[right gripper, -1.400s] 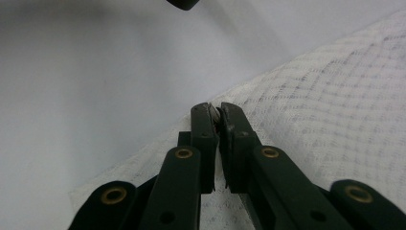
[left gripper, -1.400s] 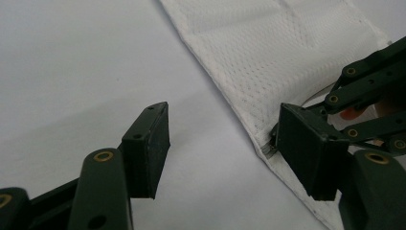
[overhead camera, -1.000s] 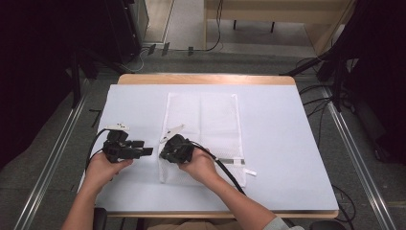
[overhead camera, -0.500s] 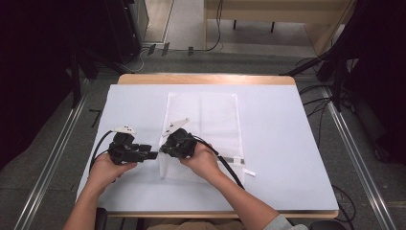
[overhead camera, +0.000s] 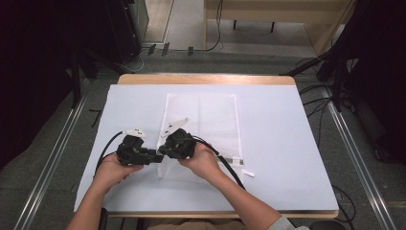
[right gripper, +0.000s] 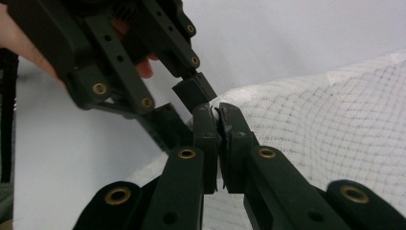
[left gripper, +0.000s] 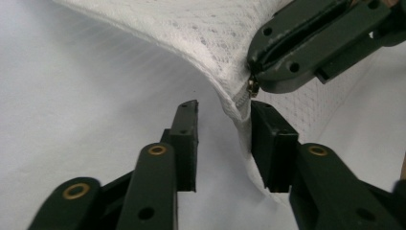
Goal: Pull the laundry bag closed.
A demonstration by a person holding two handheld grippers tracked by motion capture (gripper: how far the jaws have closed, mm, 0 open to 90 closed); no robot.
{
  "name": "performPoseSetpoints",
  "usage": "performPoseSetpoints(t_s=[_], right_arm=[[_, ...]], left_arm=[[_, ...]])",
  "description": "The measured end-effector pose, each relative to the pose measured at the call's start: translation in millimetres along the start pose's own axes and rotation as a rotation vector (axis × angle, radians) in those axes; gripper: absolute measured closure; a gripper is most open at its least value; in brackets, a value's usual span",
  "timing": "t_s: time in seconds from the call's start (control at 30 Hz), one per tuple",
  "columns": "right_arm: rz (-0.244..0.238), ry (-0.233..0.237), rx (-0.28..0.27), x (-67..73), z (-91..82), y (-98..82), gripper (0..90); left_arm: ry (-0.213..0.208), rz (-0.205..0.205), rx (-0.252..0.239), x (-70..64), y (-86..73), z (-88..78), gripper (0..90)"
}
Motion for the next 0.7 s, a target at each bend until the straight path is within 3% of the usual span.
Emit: performPoseSetpoints(t_s=[0.27,0.33,0.7], right_arm=[[-0.004,0.028,0.016,1.3,1.8,-2.0,88.7],[-0.01,0.026,0.022,2.2,2.9,-2.5,88.7],[0.006,0.019,0.009,0.4,8.0,-7.0,88.7]], left_arm=[[-0.004,0.019,0.021,-1.5,-0.7,2.3,78.1],[-0.007,0.011,0.032,-2.2,-0.5,3.1,83.5],[-0.009,-0.05,0.068,-0.2,1.0,2.3,87.4]])
Point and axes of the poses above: each handheld gripper's, and its own axes: z roughly forward along the jaws, y roughly out of its top, x roughly to its left, the point moved 4 cm from there along z, roughly forward along the jaws, and after that the axes turned 6 degrees about -y, right-handed, at the moved point
